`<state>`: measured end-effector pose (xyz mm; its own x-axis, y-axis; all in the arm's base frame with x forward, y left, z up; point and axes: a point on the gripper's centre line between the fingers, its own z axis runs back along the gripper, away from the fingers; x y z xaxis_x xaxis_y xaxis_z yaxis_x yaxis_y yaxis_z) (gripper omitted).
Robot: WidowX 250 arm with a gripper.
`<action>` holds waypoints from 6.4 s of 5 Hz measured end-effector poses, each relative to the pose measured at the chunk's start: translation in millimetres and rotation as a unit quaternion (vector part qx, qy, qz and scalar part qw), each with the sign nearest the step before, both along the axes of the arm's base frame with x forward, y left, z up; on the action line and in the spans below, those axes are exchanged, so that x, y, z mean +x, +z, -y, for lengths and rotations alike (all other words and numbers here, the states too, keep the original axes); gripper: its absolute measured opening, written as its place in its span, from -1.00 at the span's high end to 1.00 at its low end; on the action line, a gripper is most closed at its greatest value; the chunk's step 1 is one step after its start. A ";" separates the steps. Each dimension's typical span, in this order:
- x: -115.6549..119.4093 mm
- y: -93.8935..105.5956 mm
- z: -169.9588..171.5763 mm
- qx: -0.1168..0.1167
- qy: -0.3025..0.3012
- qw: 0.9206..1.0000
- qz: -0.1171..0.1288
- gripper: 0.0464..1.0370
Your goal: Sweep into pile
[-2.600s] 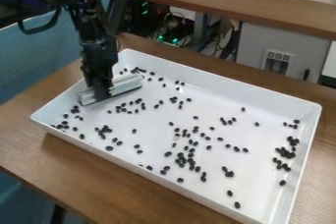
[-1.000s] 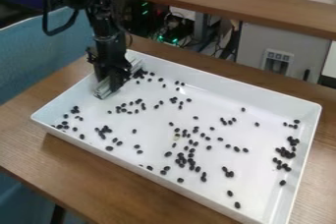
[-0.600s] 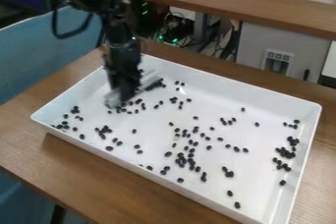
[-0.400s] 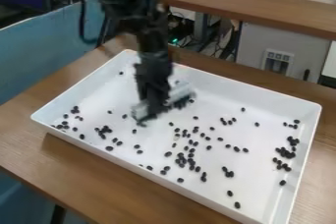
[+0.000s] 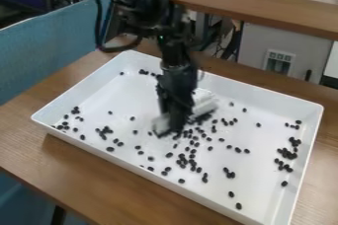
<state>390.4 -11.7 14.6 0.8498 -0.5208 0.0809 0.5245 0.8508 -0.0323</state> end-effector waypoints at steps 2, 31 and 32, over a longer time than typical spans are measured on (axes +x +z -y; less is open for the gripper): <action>-23.8 -0.8 71.3 -0.008 -0.070 0.997 0.009 0.31; -19.4 57.2 -34.8 0.032 0.299 0.951 0.070 0.32; -31.9 40.1 -71.7 0.060 0.272 0.957 0.076 0.32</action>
<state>358.5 60.0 54.7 0.9813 -0.0182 0.1916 -0.0060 0.9922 0.1247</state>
